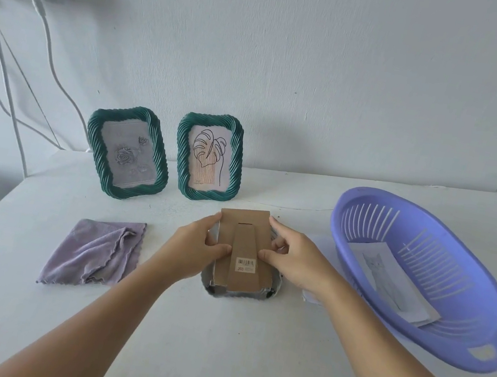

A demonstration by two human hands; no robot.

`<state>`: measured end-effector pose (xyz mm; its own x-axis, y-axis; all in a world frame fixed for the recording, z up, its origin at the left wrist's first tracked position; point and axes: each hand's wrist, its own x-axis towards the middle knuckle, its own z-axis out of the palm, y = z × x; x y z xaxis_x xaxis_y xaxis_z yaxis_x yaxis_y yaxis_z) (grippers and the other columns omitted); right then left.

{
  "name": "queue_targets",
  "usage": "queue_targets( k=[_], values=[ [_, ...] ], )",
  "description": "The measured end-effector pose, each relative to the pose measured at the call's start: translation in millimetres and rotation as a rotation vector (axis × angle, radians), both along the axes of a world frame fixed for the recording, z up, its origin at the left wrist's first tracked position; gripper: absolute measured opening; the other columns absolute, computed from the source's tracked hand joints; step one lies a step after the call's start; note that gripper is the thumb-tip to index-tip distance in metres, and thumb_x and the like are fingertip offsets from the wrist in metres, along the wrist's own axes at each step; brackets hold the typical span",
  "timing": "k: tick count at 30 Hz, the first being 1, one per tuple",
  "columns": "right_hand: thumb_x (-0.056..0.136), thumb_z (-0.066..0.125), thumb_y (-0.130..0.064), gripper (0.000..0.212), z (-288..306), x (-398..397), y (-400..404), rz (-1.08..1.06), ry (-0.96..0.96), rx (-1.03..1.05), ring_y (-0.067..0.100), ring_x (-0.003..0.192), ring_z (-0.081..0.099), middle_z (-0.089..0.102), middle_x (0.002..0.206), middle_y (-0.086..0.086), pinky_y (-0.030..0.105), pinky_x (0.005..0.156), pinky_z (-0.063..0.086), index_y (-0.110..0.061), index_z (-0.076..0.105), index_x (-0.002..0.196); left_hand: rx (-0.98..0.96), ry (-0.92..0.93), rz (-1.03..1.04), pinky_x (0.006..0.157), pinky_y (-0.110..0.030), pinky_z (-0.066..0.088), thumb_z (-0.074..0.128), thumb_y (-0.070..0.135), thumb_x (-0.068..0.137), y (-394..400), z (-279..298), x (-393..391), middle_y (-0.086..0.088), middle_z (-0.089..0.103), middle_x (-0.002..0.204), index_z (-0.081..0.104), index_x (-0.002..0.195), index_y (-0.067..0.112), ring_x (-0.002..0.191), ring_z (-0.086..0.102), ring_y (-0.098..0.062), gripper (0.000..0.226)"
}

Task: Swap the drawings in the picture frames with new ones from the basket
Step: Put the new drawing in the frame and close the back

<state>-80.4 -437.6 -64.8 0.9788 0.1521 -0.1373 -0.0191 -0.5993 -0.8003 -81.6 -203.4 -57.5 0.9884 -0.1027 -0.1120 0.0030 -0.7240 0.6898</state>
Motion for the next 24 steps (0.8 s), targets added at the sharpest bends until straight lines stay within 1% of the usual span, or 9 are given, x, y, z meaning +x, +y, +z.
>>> queue_targets(
  k=[4,5,7,8,11,13,18,20,24],
  values=[
    [0.090,0.070,-0.044,0.081,0.1,0.3,1.1,0.018,0.000,-0.067,0.008,0.093,0.058,0.060,0.098,-0.015,0.046,0.105,0.043,-0.046,0.024,0.157,0.047,-0.001,0.005,0.068,-0.023,0.039,0.069,0.040,0.092,2.1,-1.8,2.7,-0.004,0.066,0.116,0.029,0.160,0.030,0.092,0.056,-0.015,0.079],
    [0.091,0.069,-0.044,0.081,0.4,0.2,1.7,0.022,-0.006,-0.088,0.007,0.092,0.058,0.060,0.098,-0.014,0.046,0.105,0.043,-0.046,0.023,0.157,0.060,-0.006,0.004,0.068,-0.022,0.039,0.069,0.041,0.092,2.3,-1.7,2.6,-0.003,0.067,0.113,0.029,0.159,0.030,0.090,0.056,-0.014,0.078],
    [0.092,0.067,-0.046,0.079,0.3,-0.1,2.7,0.025,-0.029,-0.137,0.005,0.091,0.057,0.060,0.100,-0.014,0.044,0.103,0.041,-0.045,0.023,0.158,0.074,-0.023,0.007,0.062,-0.019,0.038,0.069,0.041,0.092,1.9,-0.8,1.7,0.006,0.064,0.097,0.032,0.158,0.030,0.083,0.057,-0.007,0.076],
    [0.093,0.066,-0.047,0.077,-0.1,-0.2,3.1,0.023,-0.051,-0.171,0.005,0.093,0.057,0.059,0.102,-0.014,0.043,0.102,0.039,-0.044,0.025,0.158,0.086,-0.037,0.008,0.062,-0.019,0.038,0.069,0.040,0.092,1.6,-0.5,1.4,0.007,0.063,0.095,0.034,0.157,0.030,0.082,0.057,-0.005,0.075],
    [0.091,0.064,-0.055,0.074,-3.8,-1.1,3.3,0.013,-0.123,-0.297,0.012,0.114,0.049,0.045,0.112,-0.010,0.040,0.103,0.030,-0.044,0.031,0.156,0.149,-0.083,-0.007,0.073,-0.028,0.039,0.071,0.040,0.089,1.3,-2.3,0.2,-0.001,0.064,0.103,0.049,0.148,0.029,0.092,0.056,-0.016,0.063],
    [0.089,0.063,-0.059,0.072,-6.8,-2.9,2.4,0.005,-0.149,-0.343,0.016,0.121,0.046,0.040,0.115,-0.008,0.039,0.099,0.027,-0.046,0.034,0.154,0.156,-0.083,-0.007,0.072,-0.029,0.038,0.071,0.041,0.089,1.8,-5.1,-1.2,-0.001,0.062,0.098,0.057,0.140,0.028,0.092,0.055,-0.018,0.055],
    [0.086,0.063,-0.064,0.059,-13.0,-7.1,-1.2,-0.040,-0.179,-0.357,0.014,0.122,0.044,0.041,0.114,-0.008,0.033,0.089,0.017,-0.047,0.053,0.141,0.146,-0.078,0.026,0.068,-0.027,0.035,0.070,0.045,0.090,5.0,-11.8,-3.4,0.001,0.060,0.097,0.062,0.136,0.025,0.089,0.052,-0.016,0.051],
    [0.086,0.064,-0.063,0.052,-14.3,-8.6,-0.8,-0.044,-0.180,-0.344,0.012,0.121,0.044,0.042,0.114,-0.009,0.033,0.088,0.017,-0.047,0.058,0.136,0.127,-0.068,0.025,0.066,-0.028,0.036,0.071,0.044,0.089,5.5,-12.6,-3.5,0.001,0.060,0.092,0.064,0.134,0.026,0.086,0.053,-0.016,0.048],
    [0.086,0.063,-0.064,0.048,-14.1,-9.3,-0.3,-0.034,-0.165,-0.343,0.009,0.119,0.044,0.040,0.112,-0.011,0.032,0.091,0.019,-0.049,0.061,0.132,0.115,-0.069,0.018,0.061,-0.026,0.036,0.072,0.043,0.089,5.6,-13.2,-3.4,0.004,0.057,0.084,0.068,0.126,0.025,0.079,0.050,-0.013,0.041]
  ],
)
